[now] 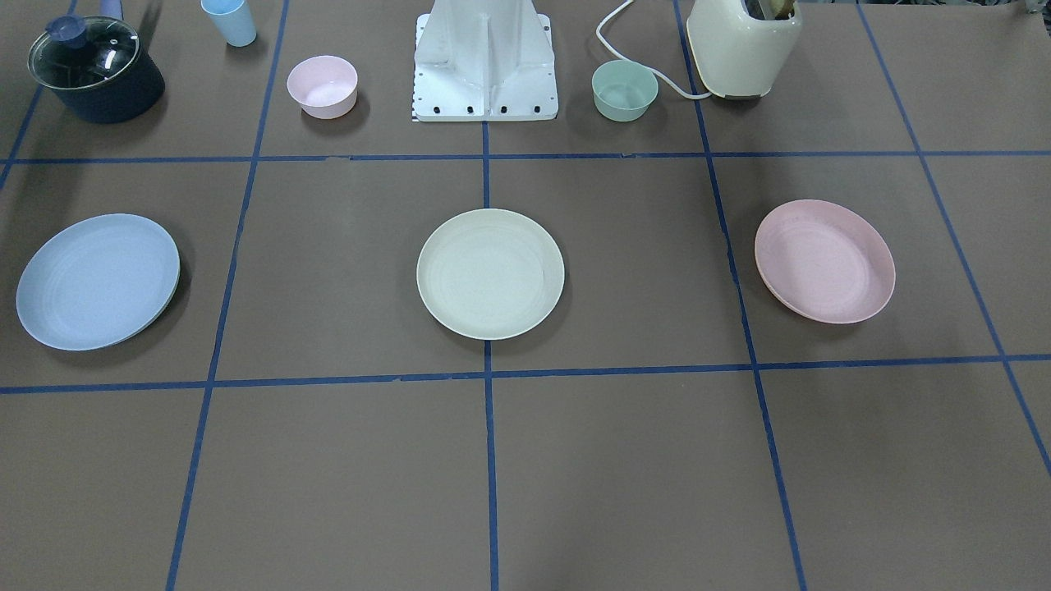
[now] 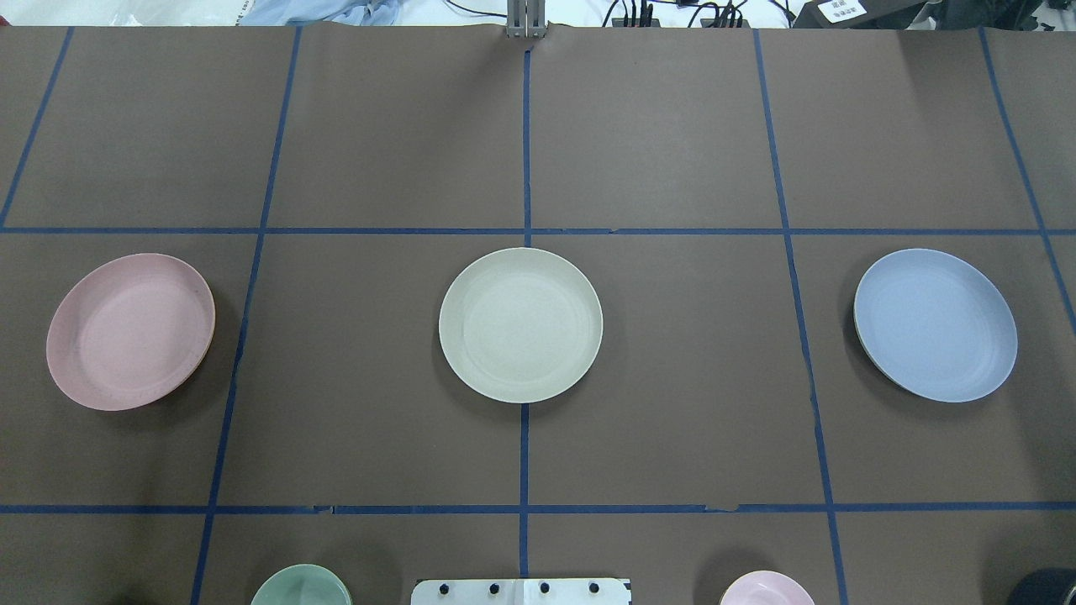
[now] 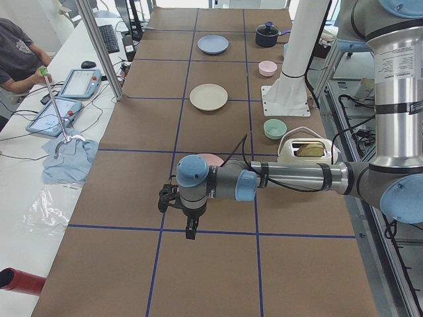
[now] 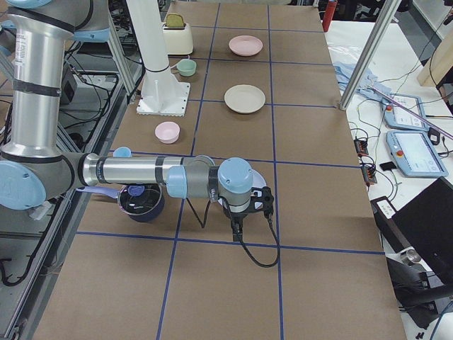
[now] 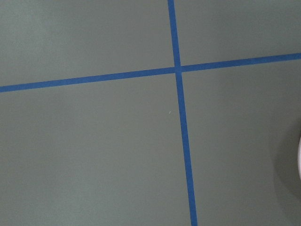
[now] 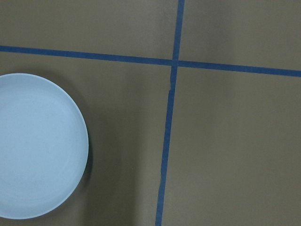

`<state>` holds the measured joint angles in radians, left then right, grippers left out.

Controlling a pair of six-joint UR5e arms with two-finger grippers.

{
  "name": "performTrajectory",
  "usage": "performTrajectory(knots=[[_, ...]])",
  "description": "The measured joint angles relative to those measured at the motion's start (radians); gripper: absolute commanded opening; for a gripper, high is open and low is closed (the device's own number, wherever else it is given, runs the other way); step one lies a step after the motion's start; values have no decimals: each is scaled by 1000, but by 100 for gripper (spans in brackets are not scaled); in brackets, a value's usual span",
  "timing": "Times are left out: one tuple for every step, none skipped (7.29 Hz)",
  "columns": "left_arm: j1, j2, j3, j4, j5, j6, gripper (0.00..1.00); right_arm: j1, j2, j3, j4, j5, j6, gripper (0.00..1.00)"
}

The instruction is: Stack three plates with pink and blue

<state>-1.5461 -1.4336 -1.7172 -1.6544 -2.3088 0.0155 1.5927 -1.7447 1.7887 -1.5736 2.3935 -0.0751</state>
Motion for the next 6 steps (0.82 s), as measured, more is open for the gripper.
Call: performTrajectory(knots=[[0, 3, -2, 0, 0, 1, 100, 0, -2, 1, 0, -4, 0, 100], [0, 7, -9, -1, 0, 2, 100, 1, -4, 3, 0, -10, -1, 100], [0, 8, -19, -1, -1, 0, 100, 1, -4, 3, 0, -13, -1, 100], [0, 6, -38, -5, -7, 1, 100, 1, -4, 4, 0, -13, -1, 100], [2, 2, -50, -13, -12, 3, 100, 1, -4, 6, 0, -11, 1, 100], [6, -6, -52, -24, -14, 1, 100, 1, -4, 7, 1, -10, 3, 100]])
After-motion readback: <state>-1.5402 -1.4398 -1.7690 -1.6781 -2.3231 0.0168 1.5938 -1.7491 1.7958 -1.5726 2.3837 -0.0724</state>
